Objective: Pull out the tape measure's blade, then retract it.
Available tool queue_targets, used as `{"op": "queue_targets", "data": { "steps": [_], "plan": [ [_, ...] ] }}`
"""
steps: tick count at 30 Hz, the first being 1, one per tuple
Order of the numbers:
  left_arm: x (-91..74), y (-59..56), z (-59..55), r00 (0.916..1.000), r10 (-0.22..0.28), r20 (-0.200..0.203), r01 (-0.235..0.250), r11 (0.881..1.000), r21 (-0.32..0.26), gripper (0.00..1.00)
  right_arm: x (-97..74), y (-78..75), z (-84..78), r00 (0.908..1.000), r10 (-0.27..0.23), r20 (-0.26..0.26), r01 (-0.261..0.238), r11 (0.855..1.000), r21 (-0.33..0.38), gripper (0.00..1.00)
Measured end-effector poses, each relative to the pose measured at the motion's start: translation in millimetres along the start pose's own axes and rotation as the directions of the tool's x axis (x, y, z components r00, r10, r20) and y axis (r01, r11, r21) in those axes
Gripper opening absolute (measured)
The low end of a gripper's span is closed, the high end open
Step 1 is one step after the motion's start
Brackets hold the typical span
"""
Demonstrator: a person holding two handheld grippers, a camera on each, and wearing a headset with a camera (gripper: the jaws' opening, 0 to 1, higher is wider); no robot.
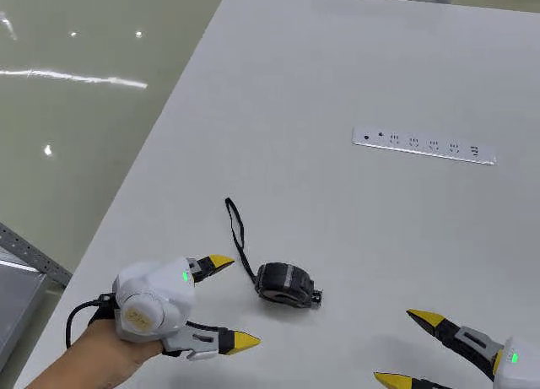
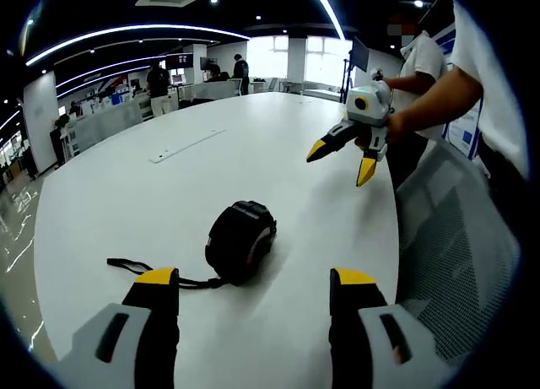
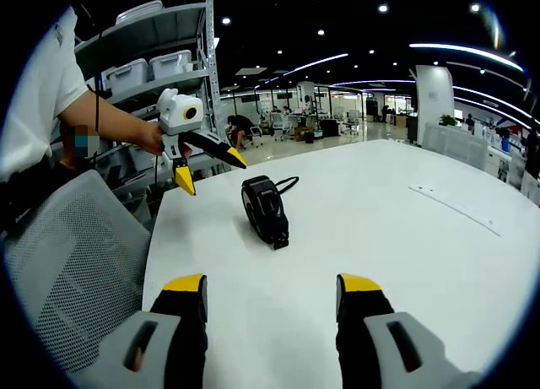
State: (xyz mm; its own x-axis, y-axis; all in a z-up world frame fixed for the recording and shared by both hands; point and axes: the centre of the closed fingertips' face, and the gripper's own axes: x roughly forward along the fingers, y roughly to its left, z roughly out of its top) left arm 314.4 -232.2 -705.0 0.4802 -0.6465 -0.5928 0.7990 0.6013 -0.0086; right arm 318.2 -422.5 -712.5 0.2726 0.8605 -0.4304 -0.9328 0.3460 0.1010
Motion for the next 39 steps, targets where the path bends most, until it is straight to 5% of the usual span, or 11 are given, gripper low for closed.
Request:
{"op": "queue_targets", "data": {
  "steps": [19,39],
  "plan": [
    [17.8,13.4,1.5,0.9966,-0.062,-0.054,0.065,0.996,0.063,0.66,18.7,-3.0,-0.7,0.9984,0.056,0.001,-0.056,0.998,-0.031,0.61],
    [43.4,15.1,3.9,0.9863,-0.135,-0.094,0.145,0.984,0.106,0.63,44.4,-9.1,-3.1,0.9917,0.128,-0.012,-0.129,0.991,-0.044,0.60]
  ]
}}
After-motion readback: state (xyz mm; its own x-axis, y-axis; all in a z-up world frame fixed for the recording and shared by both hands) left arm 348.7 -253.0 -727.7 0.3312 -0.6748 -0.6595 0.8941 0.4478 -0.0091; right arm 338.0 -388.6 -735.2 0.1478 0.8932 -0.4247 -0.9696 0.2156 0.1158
